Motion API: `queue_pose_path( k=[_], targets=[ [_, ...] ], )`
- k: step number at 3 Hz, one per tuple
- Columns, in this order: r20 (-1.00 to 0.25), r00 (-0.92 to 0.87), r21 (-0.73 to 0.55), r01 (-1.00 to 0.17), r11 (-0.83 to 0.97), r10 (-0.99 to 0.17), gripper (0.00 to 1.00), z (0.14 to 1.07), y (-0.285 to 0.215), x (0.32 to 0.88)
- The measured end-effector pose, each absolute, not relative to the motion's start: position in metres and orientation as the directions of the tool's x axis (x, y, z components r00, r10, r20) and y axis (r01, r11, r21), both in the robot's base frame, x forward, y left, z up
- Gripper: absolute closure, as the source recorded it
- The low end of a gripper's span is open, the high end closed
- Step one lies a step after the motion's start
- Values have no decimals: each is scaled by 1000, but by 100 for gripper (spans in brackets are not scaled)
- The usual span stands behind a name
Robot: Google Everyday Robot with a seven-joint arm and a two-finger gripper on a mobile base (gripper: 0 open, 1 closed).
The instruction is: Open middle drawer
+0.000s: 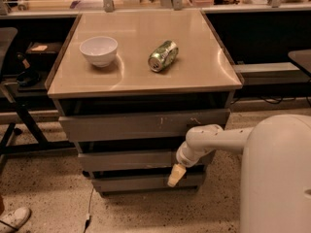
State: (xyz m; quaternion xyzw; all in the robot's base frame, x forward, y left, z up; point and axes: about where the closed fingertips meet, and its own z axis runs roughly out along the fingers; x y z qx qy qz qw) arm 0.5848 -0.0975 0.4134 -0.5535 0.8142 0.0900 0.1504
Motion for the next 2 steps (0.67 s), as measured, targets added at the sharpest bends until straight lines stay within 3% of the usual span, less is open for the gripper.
queue_pose_path(
  k=[2],
  targets=[
    [-319,-303,-4,-947,321,-898,0,402,-96,571]
  ],
)
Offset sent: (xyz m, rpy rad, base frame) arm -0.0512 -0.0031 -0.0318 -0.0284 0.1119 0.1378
